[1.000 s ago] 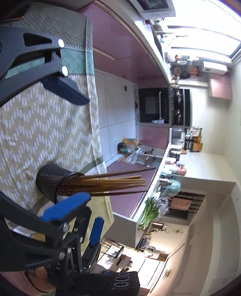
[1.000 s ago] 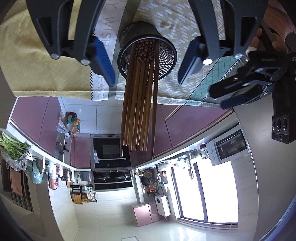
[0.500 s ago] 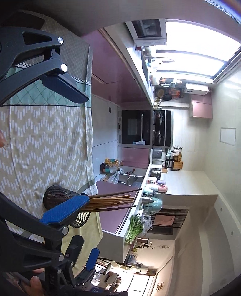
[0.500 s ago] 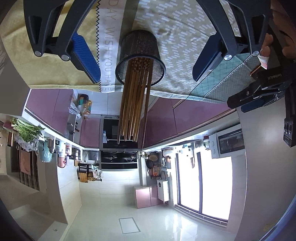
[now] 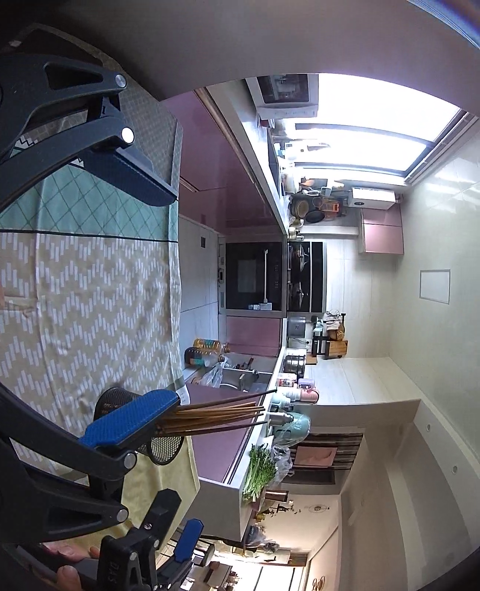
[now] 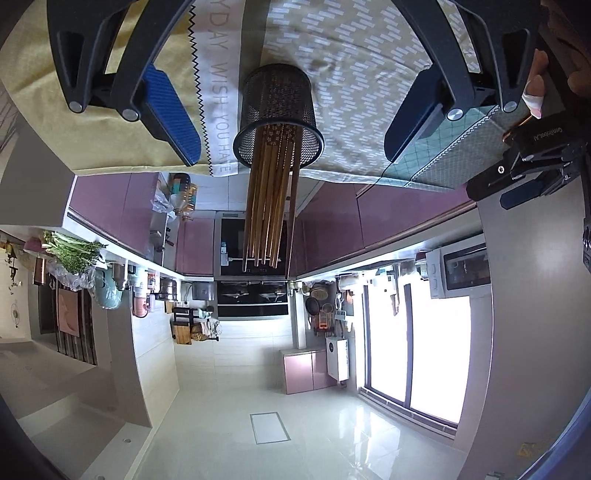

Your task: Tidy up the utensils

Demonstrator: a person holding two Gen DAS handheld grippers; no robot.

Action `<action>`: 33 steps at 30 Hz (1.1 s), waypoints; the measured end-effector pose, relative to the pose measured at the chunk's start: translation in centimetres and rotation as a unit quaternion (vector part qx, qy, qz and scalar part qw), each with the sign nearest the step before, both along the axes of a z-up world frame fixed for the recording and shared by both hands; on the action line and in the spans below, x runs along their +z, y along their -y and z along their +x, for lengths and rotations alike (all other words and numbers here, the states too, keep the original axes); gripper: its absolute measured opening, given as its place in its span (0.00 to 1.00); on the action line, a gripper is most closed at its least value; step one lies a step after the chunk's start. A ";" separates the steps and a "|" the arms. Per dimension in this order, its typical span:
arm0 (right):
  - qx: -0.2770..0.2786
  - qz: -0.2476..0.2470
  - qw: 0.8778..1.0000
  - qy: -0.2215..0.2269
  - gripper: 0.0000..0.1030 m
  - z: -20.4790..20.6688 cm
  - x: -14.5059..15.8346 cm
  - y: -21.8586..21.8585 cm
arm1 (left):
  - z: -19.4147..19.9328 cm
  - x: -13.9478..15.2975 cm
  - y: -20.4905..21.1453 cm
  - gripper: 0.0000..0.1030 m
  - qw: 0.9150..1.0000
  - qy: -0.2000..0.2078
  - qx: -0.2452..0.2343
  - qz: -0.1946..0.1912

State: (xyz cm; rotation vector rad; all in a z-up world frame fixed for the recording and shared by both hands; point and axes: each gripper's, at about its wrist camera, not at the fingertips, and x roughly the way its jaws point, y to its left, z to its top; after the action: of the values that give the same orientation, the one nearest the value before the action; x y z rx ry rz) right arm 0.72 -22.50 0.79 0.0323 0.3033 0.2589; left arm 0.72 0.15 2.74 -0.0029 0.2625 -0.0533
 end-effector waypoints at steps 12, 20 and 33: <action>-0.010 0.005 1.000 0.016 0.93 -1.0 0.1 0.0 | -1.4 0.2 0.2 0.95 1.000 0.014 0.014 0.005; -0.027 0.004 0.999 0.022 0.93 -1.5 0.0 0.0 | -1.9 0.1 0.8 0.95 1.000 0.019 0.018 0.010; -0.033 0.006 0.999 0.024 0.93 -1.5 -0.1 0.2 | -2.4 0.3 1.0 0.95 0.999 0.026 0.026 0.008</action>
State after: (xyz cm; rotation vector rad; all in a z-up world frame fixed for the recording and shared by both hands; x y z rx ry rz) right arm -0.81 -22.66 0.70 0.0469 0.2524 0.1947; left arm -1.64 -0.83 3.00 0.0069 0.2112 -0.0002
